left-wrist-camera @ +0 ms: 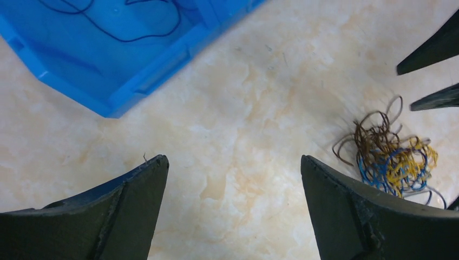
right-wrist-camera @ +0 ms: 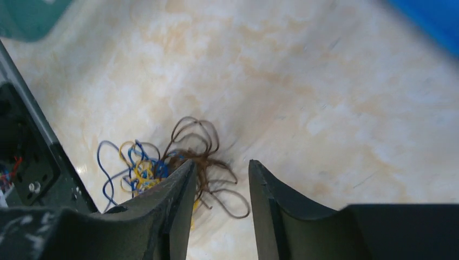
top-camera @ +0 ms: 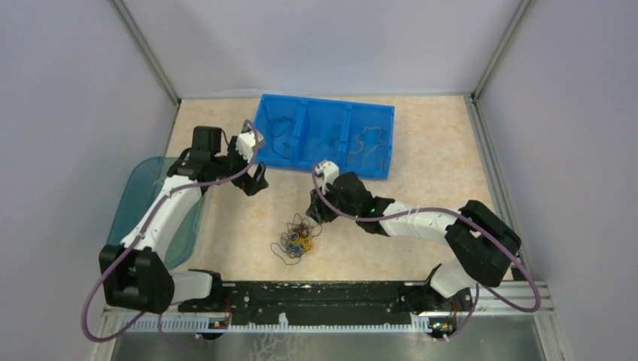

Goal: Untangle the cables
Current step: Move the bin to the center of the board.

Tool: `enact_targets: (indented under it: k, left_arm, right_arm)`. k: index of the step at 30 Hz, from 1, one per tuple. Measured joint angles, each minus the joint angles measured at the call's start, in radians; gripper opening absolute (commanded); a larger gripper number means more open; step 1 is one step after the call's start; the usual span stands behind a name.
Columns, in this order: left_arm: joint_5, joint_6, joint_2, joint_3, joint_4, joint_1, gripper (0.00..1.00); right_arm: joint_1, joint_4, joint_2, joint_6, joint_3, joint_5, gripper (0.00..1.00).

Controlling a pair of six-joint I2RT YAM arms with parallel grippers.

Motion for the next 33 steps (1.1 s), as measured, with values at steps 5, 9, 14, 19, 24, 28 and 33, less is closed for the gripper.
enact_targets:
  k: [5,9,14,19,24,28,33]
  left_arm:
    - [-0.048,-0.082,0.113,0.100,0.045,0.039,0.98]
    - [-0.074,-0.144,0.166,0.163,0.083,0.087,1.00]
    - [-0.078,-0.190,0.182,0.184,0.110,0.146,1.00]
    - [-0.067,-0.211,0.200,0.212,0.113,0.189,1.00]
    - [-0.040,-0.218,0.207,0.226,0.116,0.214,1.00]
    - [-0.021,-0.220,0.207,0.229,0.124,0.220,1.00]
    - [-0.002,-0.219,0.207,0.229,0.128,0.223,1.00]
  right_arm:
    - [-0.116,-0.056,-0.050,0.013,0.103,-0.002,0.59]
    - [-0.133,-0.097,0.010,0.011,0.288,0.134,0.62]
    - [-0.132,-0.140,0.304,0.003,0.668,0.295,0.62]
    - [-0.133,-0.229,0.549,-0.010,0.895,0.447,0.61]
    - [-0.132,-0.284,0.684,-0.031,1.026,0.527,0.52]
    - [-0.131,-0.286,0.712,-0.038,1.064,0.547,0.37]
    - [-0.125,-0.280,0.711,-0.021,1.058,0.574,0.27]
